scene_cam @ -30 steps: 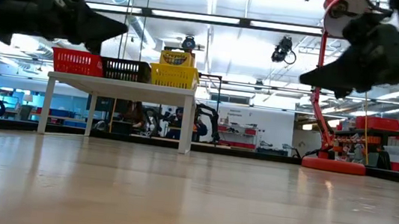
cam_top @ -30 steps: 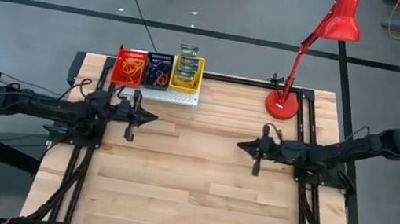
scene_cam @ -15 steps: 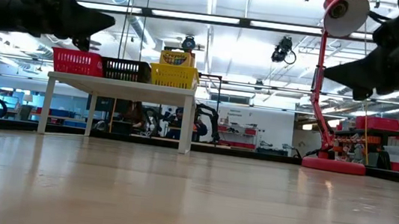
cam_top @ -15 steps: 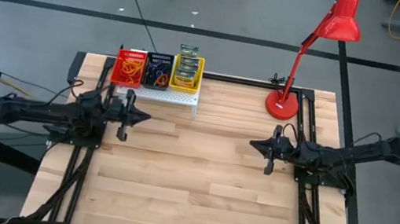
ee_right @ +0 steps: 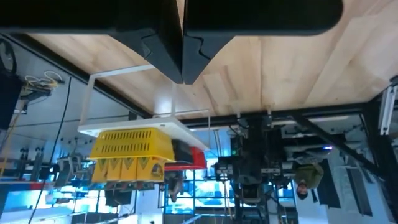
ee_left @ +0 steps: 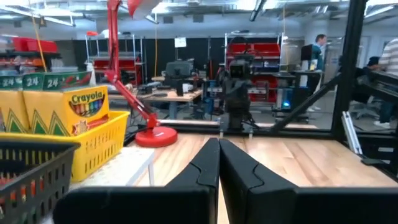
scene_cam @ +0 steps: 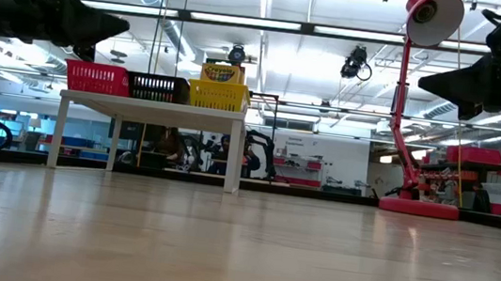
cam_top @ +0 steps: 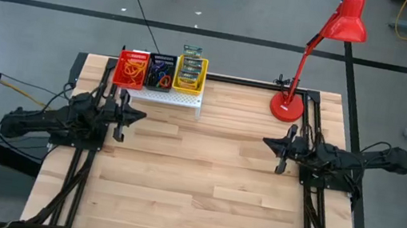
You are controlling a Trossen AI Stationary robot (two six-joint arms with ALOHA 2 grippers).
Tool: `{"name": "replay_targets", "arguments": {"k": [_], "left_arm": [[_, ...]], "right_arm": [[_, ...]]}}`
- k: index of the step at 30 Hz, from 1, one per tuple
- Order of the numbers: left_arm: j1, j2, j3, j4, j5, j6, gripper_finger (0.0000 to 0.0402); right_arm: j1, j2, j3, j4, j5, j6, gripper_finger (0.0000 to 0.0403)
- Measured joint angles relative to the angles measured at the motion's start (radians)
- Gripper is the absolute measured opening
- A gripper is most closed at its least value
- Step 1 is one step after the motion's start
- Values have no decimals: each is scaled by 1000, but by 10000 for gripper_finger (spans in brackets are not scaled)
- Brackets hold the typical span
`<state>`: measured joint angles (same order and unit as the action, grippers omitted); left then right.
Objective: Pick & Place Office Desk Supplies
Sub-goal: Return to Home Position
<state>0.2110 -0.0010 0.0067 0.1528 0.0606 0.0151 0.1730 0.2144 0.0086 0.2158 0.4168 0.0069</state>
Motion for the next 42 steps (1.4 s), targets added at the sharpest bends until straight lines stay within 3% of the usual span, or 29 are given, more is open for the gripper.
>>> {"name": "replay_targets", "arguments": {"k": [7,14,21,29,35,42], "left_arm": [[0,1,0,-19,-8,-10,9],[0,1,0,-43,-221,1,9],[0,17,0,-97,-212,-23,9],[0,21,0,-99,-207,-23,9],[0,21,0,-99,-206,-23,9],[0,21,0,-98,-206,-23,9]], "right_arm": [[0,-215,0,-153,38,-7,2],[-9,-210,0,-153,87,9,2],[-9,-209,0,-151,184,-10,2],[-9,-208,0,-151,184,-9,8],[-9,-208,0,-151,184,-98,22],[-9,-208,0,-151,181,-64,24]]}}
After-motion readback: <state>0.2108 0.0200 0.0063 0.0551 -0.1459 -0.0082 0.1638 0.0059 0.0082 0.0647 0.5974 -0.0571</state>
